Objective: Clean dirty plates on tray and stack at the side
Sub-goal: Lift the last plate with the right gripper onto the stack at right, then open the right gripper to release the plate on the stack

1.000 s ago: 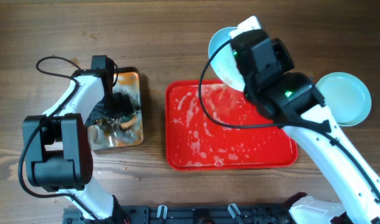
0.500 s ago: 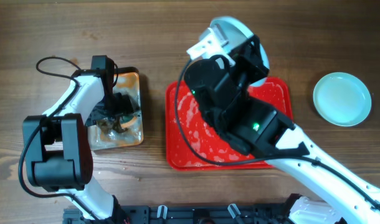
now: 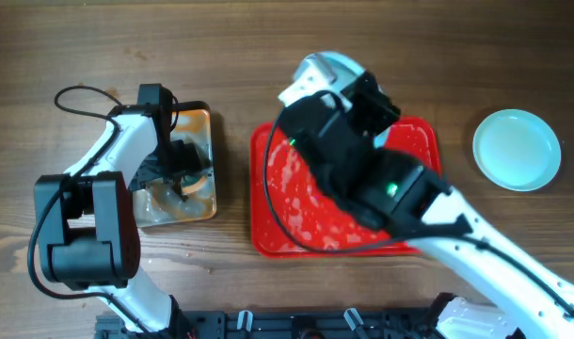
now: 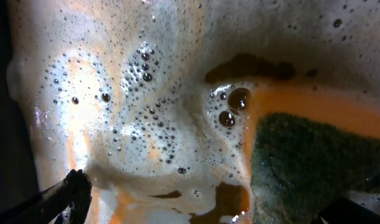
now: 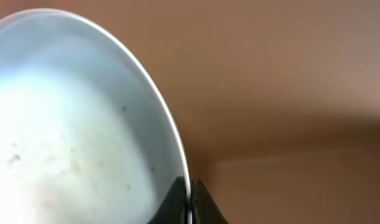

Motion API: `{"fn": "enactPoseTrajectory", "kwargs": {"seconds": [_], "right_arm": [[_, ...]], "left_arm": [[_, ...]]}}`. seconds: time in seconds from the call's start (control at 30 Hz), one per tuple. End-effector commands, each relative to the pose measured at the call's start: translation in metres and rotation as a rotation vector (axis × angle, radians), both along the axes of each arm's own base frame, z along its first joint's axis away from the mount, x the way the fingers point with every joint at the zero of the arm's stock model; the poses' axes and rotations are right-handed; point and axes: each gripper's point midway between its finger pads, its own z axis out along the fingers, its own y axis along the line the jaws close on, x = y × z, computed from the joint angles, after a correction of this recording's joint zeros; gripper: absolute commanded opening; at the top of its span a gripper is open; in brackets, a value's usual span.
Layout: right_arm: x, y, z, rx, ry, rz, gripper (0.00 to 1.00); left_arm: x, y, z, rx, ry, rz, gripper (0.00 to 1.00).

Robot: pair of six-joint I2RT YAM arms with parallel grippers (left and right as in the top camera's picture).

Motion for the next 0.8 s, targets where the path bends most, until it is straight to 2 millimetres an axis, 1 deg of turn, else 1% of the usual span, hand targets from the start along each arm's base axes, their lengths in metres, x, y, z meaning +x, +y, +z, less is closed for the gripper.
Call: {"fn": "enactPoseTrajectory", "kwargs": {"seconds": [0.0, 0.03, 0.07, 0.1, 0.13, 0.2, 0.23, 0.27, 0.3, 0.33, 0.4, 0.43, 0.47, 0.53, 0.57, 0.6, 0.63, 0.67, 0.7, 0.73, 0.77], "right_arm": [[0.014, 0.006, -0.061, 0.7, 0.231, -0.108, 0.04], [0.021, -0.005, -0.077, 0.793, 0.273, -0.184, 0.04], [0.03, -0.021, -0.101, 0.873, 0.346, -0.263, 0.04], [0.037, -0.036, -0.121, 0.915, 0.398, -0.327, 0.04], [0.042, -0.051, -0.137, 0.939, 0.423, -0.392, 0.04], [0.051, -0.088, -0.171, 1.0, 0.485, -0.54, 0.04], [0.055, -0.104, -0.183, 1.046, 0.509, -0.594, 0.04], [0.059, -0.125, -0.193, 1.101, 0.519, -0.663, 0.04], [0.062, -0.152, -0.203, 1.169, 0.525, -0.734, 0.04], [0.063, -0.174, -0.207, 1.224, 0.522, -0.781, 0.04], [0.057, -0.218, -0.214, 1.288, 0.486, -0.892, 0.04], [0.049, -0.244, -0.215, 1.305, 0.458, -0.957, 0.04], [0.037, -0.277, -0.217, 1.321, 0.426, -1.03, 0.04], [0.016, -0.315, -0.219, 1.341, 0.39, -1.123, 0.04], [0.002, -0.339, -0.22, 1.356, 0.358, -1.189, 0.04], [-0.01, -0.356, -0.221, 1.362, 0.33, -1.243, 0.04], [-0.032, -0.383, -0.223, 1.353, 0.282, -1.339, 0.04], [-0.041, -0.393, -0.225, 1.366, 0.259, -1.382, 0.04], [-0.059, -0.406, -0.233, 1.408, 0.218, -1.473, 0.04], [-0.067, -0.411, -0.239, 1.42, 0.205, -1.505, 0.04], [-0.081, -0.417, -0.251, 1.431, 0.199, -1.547, 0.04]], "left_arm": [[-0.009, -0.006, -0.015, -0.019, 0.042, 0.009, 1.0], [-0.009, -0.006, -0.015, -0.019, 0.042, 0.009, 1.0], [-0.009, -0.006, -0.015, -0.019, 0.042, 0.009, 1.0], [-0.009, -0.006, -0.015, -0.019, 0.041, 0.009, 1.0], [-0.009, -0.006, -0.015, -0.019, 0.041, 0.009, 1.0], [-0.009, -0.006, -0.015, -0.019, 0.041, 0.009, 1.0], [-0.009, -0.006, -0.015, -0.019, 0.041, 0.009, 1.0], [-0.009, -0.006, -0.015, -0.019, 0.041, 0.009, 1.0], [-0.009, -0.006, -0.015, -0.019, 0.041, 0.009, 1.0], [-0.008, -0.006, -0.015, -0.019, 0.041, 0.009, 1.0], [-0.008, -0.006, -0.015, -0.019, 0.037, 0.009, 1.0], [-0.007, -0.006, -0.015, -0.019, 0.035, 0.009, 1.0], [-0.007, -0.006, -0.015, -0.019, 0.034, 0.009, 1.0], [-0.007, -0.006, -0.015, -0.019, 0.033, 0.009, 1.0], [-0.007, -0.006, -0.015, -0.019, 0.033, 0.009, 1.0], [-0.007, -0.006, -0.015, -0.019, 0.033, 0.009, 1.0], [-0.007, -0.006, -0.015, -0.019, 0.033, 0.009, 1.0], [-0.007, -0.006, -0.015, -0.019, 0.034, 0.009, 1.0], [-0.007, -0.006, -0.015, -0.019, 0.034, 0.009, 1.0], [-0.007, -0.006, -0.015, -0.019, 0.034, 0.009, 1.0], [-0.007, -0.006, -0.015, -0.019, 0.034, 0.009, 1.0]]}}
